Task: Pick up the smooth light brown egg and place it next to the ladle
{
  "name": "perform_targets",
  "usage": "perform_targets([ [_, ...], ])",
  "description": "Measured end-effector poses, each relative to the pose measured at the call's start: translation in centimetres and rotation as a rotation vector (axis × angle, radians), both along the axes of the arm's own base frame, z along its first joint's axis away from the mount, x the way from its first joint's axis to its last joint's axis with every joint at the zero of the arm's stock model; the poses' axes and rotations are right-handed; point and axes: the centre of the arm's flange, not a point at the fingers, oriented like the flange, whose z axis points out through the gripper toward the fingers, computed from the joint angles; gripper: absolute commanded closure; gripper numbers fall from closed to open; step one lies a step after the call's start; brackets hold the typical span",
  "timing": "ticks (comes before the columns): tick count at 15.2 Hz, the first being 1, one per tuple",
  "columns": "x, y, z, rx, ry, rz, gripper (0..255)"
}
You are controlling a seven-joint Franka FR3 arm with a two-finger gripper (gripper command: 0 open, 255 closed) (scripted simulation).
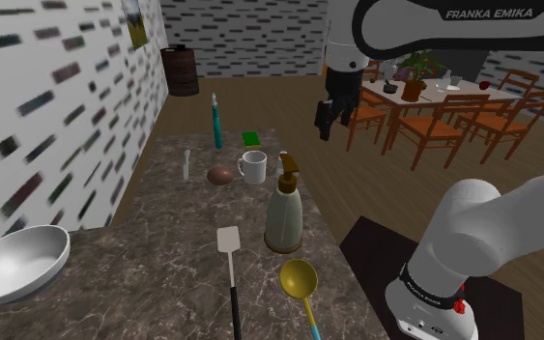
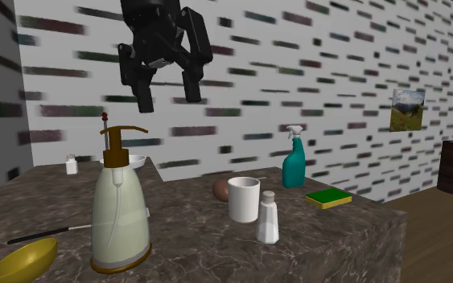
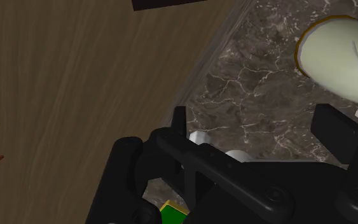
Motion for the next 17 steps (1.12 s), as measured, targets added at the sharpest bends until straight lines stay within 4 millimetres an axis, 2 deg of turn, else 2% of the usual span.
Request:
perform_targets([
  [1, 0.0, 0.0, 0.0, 0.0, 0.0, 0.0, 0],
  [3, 1.5, -0.2, -0.5, -0.001, 0.006, 0.024, 0],
  [10, 9.6, 0.1, -4.7, -0.004, 0.039, 0.16, 0],
  [14, 14.5, 1.4, -6.7, -0.006, 0.059, 0.241, 0],
  [17, 18.1, 1.5, -8.3, -0.007, 0.073, 0.302, 0],
])
